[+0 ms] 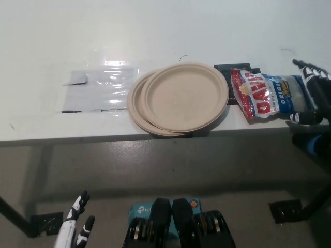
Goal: The robot picks up a small bag of sunflower seeds on the right hand side and take it to the empty plate on the left hand side then pours some sunflower seeds on to the plate.
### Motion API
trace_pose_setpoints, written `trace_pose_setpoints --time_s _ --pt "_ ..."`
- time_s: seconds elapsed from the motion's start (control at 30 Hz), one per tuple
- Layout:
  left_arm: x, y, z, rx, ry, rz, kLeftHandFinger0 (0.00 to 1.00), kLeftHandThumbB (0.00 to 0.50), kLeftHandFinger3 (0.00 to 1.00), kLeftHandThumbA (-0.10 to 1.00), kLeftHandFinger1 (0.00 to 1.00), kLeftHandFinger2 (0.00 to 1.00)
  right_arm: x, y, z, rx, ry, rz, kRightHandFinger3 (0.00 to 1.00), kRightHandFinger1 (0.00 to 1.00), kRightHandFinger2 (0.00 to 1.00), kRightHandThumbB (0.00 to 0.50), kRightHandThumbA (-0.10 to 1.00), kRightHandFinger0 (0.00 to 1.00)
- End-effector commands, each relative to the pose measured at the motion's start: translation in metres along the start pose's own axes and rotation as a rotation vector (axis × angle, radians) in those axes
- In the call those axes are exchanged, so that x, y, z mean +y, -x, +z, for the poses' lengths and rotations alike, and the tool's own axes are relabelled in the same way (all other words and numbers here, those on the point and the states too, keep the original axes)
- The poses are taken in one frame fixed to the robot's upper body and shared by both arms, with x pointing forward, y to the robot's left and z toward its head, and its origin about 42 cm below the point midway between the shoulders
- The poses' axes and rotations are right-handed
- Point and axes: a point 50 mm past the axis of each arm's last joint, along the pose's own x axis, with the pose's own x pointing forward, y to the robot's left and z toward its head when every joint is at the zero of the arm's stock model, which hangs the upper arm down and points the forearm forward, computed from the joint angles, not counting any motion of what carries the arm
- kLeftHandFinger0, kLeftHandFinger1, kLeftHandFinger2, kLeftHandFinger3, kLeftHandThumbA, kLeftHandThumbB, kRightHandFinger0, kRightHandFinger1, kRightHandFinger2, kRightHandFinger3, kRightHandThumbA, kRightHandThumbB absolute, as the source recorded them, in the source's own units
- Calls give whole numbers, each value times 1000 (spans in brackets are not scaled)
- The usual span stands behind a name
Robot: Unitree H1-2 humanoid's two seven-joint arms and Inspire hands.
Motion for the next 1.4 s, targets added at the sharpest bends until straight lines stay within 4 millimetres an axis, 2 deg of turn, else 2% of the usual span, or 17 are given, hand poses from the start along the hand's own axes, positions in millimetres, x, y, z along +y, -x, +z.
trace_pose_setpoints --time_s 0.0,0.13,0.4,0.6,0.83,1.07,1.37 --pt "7 -5 7 -34 -28 -13 1000 88 1000 1000 1000 1000 -44 -3 4 -26 -2 -75 1000 1000 1000 363 1000 1000" --pt "7 -5 8 -40 -39 -16 1000 76 1000 1000 1000 1000 -44 -3 8 -33 4 -65 1000 1000 1000 387 1000 1000" --pt "5 -4 7 -40 -36 -18 1000 74 1000 1000 1000 1000 -29 -8 8 -19 20 -22 1000 1000 1000 362 1000 1000" --pt "6 -6 8 -40 -39 -20 1000 81 1000 1000 1000 1000 -18 -14 10 -6 13 5 1000 1000 1000 388 1000 1000" --pt "6 -5 9 -42 -46 -19 1000 70 1000 1000 1000 1000 -11 -22 13 5 10 29 1000 1000 1000 383 1000 1000" --pt "6 -6 8 -40 -40 -19 1000 79 1000 1000 1000 1000 -10 -27 17 3 -7 34 1000 1000 1000 363 1000 1000" --pt "4 -3 6 -32 -40 -23 1000 72 1000 1000 1000 1000 -11 -30 20 4 -10 28 1000 1000 1000 376 1000 1000"
